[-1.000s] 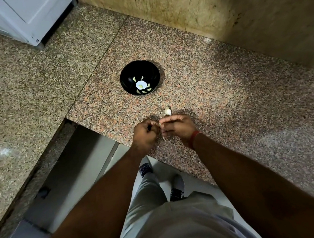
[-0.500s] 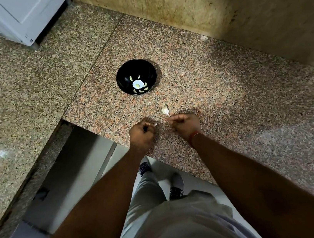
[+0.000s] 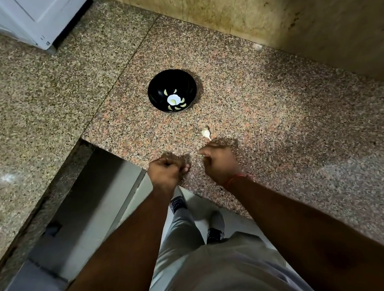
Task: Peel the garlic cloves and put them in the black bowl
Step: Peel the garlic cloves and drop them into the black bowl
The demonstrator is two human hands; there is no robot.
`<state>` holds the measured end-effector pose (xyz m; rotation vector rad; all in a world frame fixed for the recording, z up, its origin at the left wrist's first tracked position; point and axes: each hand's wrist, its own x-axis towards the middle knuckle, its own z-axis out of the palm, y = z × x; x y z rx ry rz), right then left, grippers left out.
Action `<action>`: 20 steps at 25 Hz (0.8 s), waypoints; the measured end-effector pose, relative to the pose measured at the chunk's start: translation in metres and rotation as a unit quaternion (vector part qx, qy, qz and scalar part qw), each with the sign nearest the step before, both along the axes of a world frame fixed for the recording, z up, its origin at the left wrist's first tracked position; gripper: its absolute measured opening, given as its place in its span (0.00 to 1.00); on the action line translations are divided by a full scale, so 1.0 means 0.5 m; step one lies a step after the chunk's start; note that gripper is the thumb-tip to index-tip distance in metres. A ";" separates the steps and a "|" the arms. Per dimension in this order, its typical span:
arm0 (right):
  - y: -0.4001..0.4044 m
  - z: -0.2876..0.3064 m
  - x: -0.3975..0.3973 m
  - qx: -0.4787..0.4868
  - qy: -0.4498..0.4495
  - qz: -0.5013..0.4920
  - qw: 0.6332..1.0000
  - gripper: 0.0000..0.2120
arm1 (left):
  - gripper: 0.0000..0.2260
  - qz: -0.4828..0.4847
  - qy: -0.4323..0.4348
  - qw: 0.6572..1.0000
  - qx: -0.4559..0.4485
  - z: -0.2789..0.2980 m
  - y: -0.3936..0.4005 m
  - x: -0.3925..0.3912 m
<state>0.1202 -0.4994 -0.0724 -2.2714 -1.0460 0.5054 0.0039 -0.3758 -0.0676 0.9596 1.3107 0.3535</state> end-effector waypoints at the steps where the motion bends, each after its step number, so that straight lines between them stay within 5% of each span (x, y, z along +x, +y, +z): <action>1: 0.013 0.007 0.004 -0.014 0.002 0.027 1.000 0.17 | 0.08 -0.009 0.006 1.000 0.014 -0.003 0.002 -0.006; 5: 0.088 0.044 0.037 -0.103 -0.028 0.154 0.982 0.32 | 0.10 -0.013 -0.026 0.999 0.015 -0.002 0.006 -0.022; 11: 0.072 0.036 0.027 -0.135 -0.111 0.270 0.947 0.29 | 0.07 -0.010 -0.011 0.999 0.034 -0.008 -0.009 -0.038; 14: 0.020 0.024 0.003 -0.120 -0.033 0.248 0.961 0.32 | 0.07 -0.017 -0.019 0.998 0.051 -0.003 -0.016 -0.042; 20: -0.029 0.025 -0.016 -0.083 0.024 0.073 0.994 0.22 | 0.07 -0.016 -0.020 0.997 0.069 -0.004 -0.027 -0.045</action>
